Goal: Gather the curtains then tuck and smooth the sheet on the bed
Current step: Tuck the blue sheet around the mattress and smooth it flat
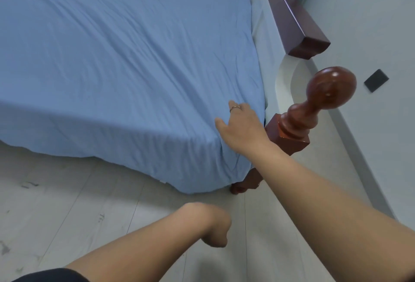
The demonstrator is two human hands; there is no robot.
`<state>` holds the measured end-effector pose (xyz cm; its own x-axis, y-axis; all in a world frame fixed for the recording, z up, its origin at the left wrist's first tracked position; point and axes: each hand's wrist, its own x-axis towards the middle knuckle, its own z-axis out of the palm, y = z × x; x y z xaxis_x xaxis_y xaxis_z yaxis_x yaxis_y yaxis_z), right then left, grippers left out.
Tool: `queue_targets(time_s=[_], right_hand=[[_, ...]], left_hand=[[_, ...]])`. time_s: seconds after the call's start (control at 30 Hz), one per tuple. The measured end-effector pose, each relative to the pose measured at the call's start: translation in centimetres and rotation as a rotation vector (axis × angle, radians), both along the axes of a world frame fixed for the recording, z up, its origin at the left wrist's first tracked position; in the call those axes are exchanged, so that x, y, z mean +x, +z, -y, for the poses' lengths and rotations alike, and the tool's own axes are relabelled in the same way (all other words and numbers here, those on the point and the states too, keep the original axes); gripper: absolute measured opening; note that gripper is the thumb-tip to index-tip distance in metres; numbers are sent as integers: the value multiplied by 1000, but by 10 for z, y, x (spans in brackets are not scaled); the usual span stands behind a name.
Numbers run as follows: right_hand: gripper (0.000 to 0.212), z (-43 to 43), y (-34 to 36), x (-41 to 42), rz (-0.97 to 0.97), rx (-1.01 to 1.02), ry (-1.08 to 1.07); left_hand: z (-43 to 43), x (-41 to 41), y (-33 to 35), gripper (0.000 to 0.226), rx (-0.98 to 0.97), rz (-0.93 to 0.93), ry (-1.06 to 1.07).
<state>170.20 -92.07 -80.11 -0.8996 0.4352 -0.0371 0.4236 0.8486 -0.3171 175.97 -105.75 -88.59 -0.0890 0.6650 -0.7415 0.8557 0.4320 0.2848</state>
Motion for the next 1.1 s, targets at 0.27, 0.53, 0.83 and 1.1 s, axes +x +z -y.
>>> queue_targets(time_s=[0.27, 0.53, 0.83, 1.1], right_hand=[[95, -37, -52, -46, 264, -93, -342], [76, -32, -63, -42, 230, 97, -224], [63, -15, -61, -20, -71, 174, 25], [83, -32, -70, -18, 225, 130, 84]], left_hand=[[14, -37, 18, 37, 263, -34, 306], [6, -65, 20, 27, 794, -457, 490], [11, -120, 5, 67, 757, -538, 448], [29, -171, -4, 73, 557, -570, 641]])
